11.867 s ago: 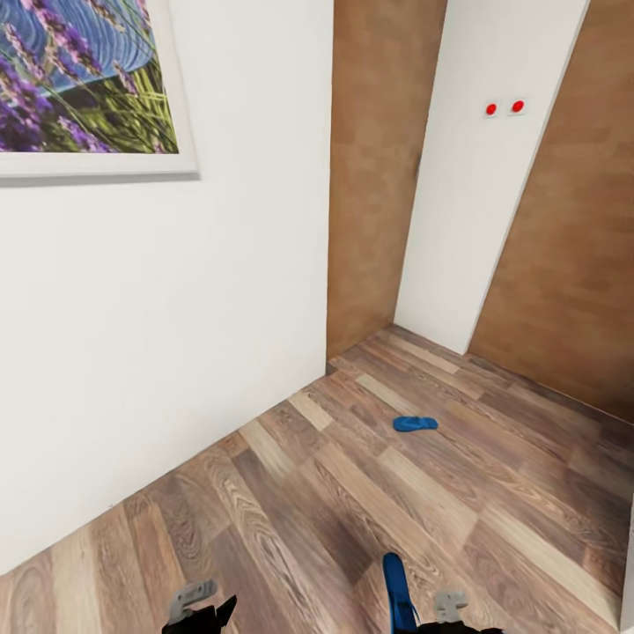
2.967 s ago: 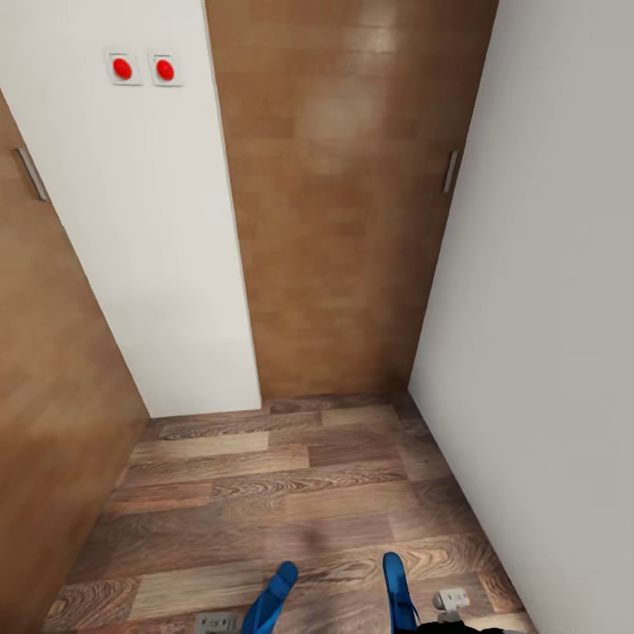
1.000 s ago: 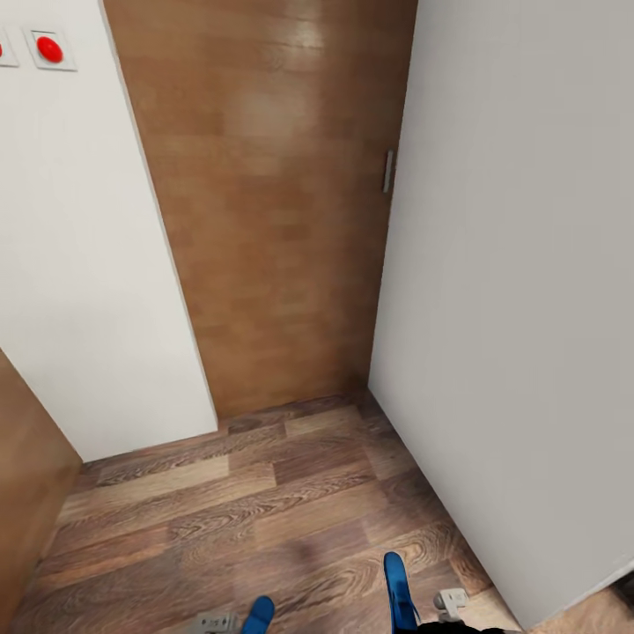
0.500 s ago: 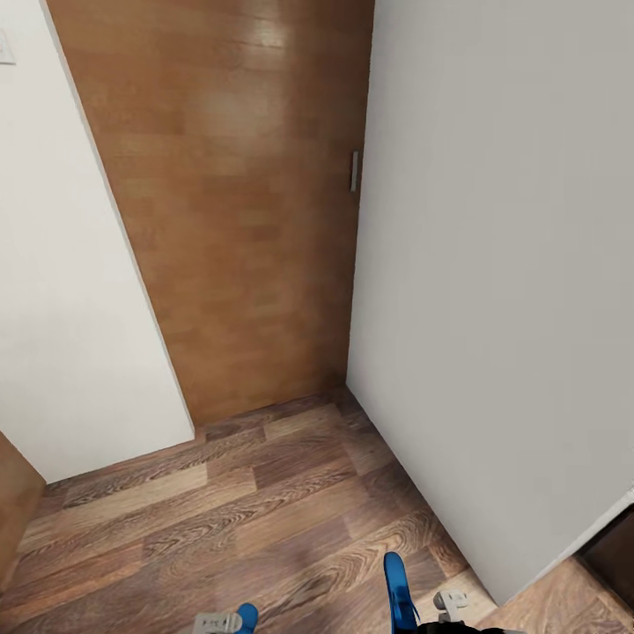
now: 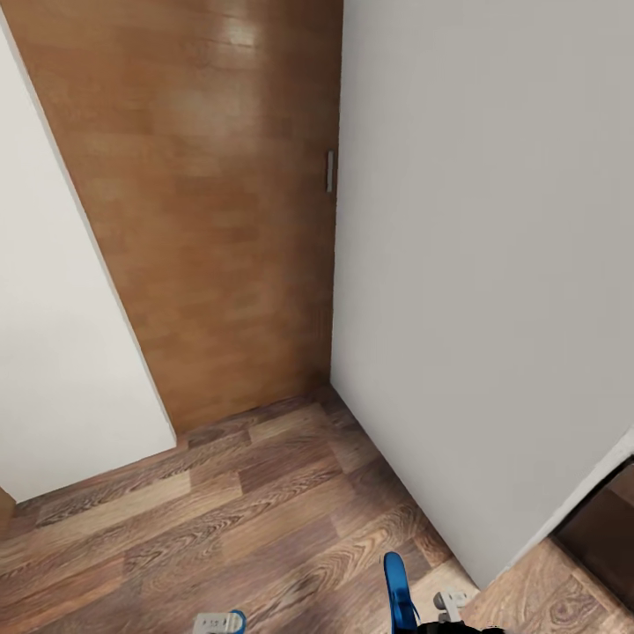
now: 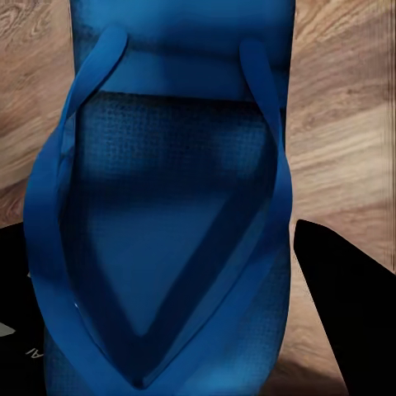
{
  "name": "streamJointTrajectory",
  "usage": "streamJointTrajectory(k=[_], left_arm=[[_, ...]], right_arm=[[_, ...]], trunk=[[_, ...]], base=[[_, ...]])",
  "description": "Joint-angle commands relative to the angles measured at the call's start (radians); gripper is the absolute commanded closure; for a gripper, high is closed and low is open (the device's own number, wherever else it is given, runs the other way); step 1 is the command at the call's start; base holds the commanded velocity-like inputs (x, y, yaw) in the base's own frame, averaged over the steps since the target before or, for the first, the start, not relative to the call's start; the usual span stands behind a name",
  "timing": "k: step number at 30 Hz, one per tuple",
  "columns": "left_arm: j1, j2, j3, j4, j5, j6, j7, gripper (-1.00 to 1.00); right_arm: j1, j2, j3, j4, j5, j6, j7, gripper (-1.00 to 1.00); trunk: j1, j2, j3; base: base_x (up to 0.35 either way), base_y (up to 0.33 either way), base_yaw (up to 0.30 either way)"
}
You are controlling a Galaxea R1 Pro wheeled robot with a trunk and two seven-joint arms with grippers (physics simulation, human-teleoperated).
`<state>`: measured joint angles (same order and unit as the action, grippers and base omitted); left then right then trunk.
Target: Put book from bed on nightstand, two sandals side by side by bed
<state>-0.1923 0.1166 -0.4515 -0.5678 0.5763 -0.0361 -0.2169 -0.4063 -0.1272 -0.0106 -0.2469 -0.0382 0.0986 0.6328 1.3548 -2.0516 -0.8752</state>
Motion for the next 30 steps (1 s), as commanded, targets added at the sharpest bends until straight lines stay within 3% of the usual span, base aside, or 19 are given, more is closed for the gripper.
streamJointTrajectory(k=[1,30], left_arm=[[-0.001,0.001,-0.007,0.0,0.01,-0.004,0.001,-1.0],[-0.002,0.002,-0.001,-0.001,0.01,0.0,0.003,-1.0]], right_arm=[[0.0,0.0,-0.002,-0.002,-0.005,0.01,0.005,1.0],[0.0,0.0,-0.002,-0.002,-0.005,0.01,0.006,1.0]], trunk=[[0.0,0.0,-0.001],[0.0,0.0,-0.001]], base=[[0.0,0.0,-0.211],[0.0,0.0,-0.019]])
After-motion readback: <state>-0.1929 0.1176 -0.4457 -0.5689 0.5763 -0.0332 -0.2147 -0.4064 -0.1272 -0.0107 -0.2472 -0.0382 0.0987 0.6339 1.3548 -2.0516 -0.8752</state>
